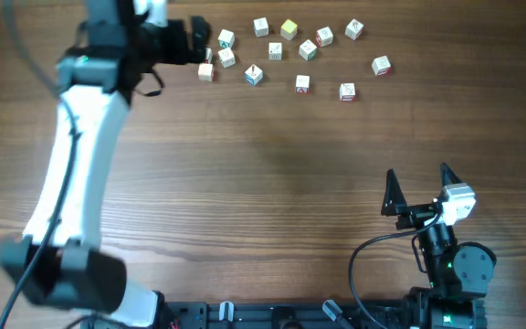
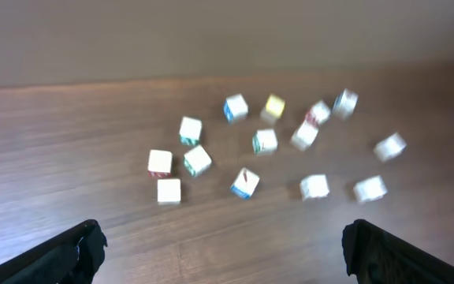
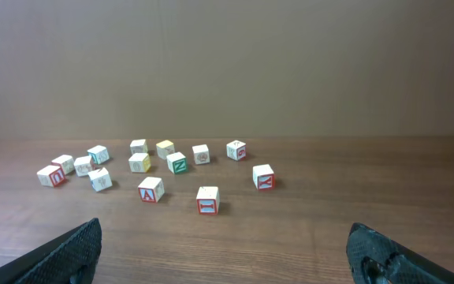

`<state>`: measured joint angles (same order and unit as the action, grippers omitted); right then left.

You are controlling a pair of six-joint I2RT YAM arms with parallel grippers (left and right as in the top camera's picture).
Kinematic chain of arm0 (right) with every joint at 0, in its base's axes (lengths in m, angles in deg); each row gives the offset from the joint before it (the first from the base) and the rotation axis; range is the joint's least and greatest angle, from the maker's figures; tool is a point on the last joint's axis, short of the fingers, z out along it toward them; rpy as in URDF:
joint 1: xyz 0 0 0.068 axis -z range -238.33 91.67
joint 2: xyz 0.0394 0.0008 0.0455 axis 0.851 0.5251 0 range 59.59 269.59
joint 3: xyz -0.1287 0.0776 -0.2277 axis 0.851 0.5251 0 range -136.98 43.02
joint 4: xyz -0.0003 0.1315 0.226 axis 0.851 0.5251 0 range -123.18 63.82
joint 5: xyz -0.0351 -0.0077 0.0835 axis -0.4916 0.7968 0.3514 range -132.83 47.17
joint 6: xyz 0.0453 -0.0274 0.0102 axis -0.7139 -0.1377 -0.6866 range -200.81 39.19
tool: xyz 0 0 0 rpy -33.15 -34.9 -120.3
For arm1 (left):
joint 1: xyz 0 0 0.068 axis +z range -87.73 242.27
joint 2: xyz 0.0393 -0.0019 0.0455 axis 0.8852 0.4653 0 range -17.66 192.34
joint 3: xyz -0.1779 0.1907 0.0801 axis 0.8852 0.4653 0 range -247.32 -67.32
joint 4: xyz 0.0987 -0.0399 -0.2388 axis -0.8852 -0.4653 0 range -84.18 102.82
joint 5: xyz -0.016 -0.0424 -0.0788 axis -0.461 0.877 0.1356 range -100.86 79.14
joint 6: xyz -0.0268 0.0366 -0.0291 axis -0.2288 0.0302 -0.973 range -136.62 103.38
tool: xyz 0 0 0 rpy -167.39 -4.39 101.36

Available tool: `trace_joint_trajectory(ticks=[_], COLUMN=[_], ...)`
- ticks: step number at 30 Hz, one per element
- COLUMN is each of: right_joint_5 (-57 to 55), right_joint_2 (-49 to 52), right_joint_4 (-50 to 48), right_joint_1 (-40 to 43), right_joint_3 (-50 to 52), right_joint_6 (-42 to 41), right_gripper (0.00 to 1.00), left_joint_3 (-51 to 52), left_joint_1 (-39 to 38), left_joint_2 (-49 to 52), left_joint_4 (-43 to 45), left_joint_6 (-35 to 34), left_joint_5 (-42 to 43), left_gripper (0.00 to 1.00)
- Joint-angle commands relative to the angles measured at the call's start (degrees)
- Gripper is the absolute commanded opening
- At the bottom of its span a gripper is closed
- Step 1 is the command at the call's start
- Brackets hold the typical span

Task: Form a horizontal line
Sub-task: 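Reach the left gripper to the cluster's left edge and grasp the Y block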

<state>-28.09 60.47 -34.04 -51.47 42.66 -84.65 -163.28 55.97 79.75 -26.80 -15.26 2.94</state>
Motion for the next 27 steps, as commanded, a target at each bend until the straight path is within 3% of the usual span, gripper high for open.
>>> trace_joint_trajectory(ticks=[1,18,20,27], right_joint_5=[-0.61,-0.61,-0.61,-0.61], right_joint_2=[-0.46,-0.46,-0.46,-0.46], right_joint_4=[-0.31,-0.31,-0.31,-0.31], right_joint_1=[0.24,0.24,0.24,0.24], right_joint_3=[0.07,0.07,0.07,0.07], right_joint_6=[-0.68,-0.68,-0.68,-0.66], right_gripper=[0.99,1.0,1.0,1.0], left_joint_3=[-0.7,-0.7,-0.7,-0.7], left_joint_1=[-0.72,-0.17,-0.17,-0.17], left_joint_2=[4.57,22.4,24.44,29.86], left_joint_4=[0.68,8.35,9.84,12.87], left_joint_6=[5.77,5.75,5.75,5.77], left_joint_5=[-1.49,-2.16,-2.19,-4.02], left_gripper=[1.0,1.0,0.93,0.86])
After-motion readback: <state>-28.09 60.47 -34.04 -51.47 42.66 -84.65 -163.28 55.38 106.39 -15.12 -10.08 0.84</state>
